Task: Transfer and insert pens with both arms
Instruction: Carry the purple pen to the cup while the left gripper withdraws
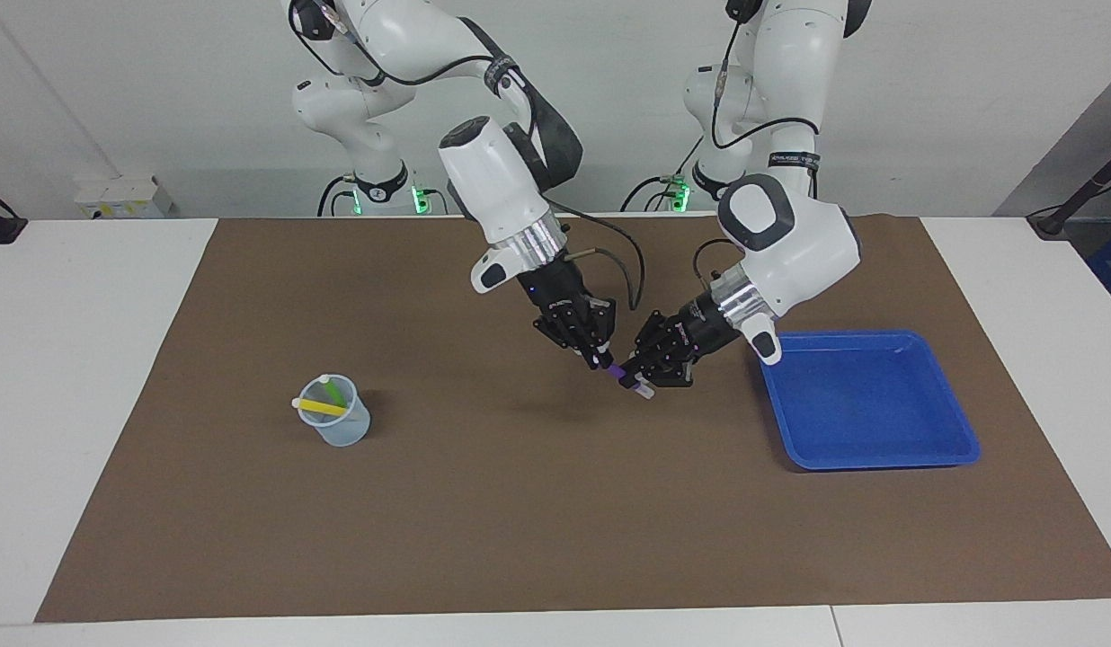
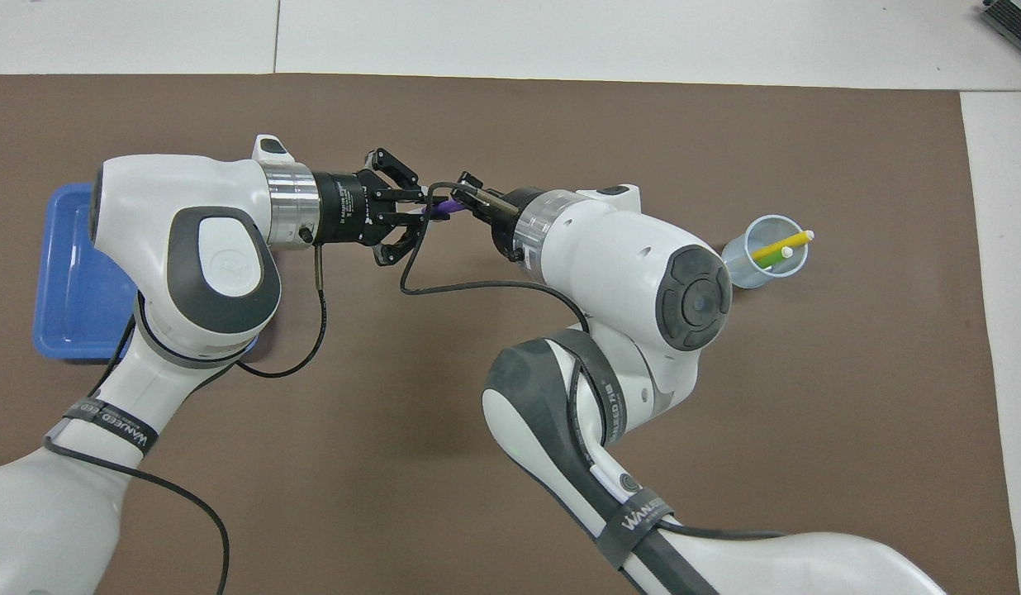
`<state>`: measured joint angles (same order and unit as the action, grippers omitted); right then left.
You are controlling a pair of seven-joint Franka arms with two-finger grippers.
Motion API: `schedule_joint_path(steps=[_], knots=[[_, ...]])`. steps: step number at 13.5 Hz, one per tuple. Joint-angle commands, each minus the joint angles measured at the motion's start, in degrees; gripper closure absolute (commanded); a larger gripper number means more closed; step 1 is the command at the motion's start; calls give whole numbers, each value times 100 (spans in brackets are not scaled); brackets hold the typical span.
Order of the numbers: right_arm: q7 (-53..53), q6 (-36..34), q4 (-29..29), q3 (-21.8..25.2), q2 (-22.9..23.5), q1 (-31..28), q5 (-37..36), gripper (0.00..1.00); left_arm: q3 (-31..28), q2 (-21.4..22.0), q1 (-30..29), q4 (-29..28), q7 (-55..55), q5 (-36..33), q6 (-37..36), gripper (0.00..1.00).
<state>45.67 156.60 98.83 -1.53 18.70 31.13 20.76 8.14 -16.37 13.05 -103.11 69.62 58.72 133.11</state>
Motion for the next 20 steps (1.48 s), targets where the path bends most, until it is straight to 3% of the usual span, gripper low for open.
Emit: schedule_joint_path(steps=[1, 2, 6, 10, 15, 20], knots=[[-85, -41, -74, 3, 73, 7, -98, 100, 12, 38, 22, -60, 95, 70, 49, 56], [-189, -120, -65, 3, 29, -19, -116, 100, 4, 55, 22, -95, 95, 52, 40, 1], [-611, -567, -57, 65, -103, -168, -125, 100, -40, 160, -48, -183, 95, -323, -4, 0], [-2032, -1831, -13, 74, -498, -703, -238, 100, -67, 205, -337, -306, 52, -2263, -467, 0], [-3491, -2940, -13, 65, -850, -1406, -1100, 100, -58, 240, -636, -262, -649, -4708, -830, 0], [-4777, -3451, -13, 65, -990, -1970, -1486, 100, -58, 328, -1277, -236, -2844, -5107, -1112, 0]])
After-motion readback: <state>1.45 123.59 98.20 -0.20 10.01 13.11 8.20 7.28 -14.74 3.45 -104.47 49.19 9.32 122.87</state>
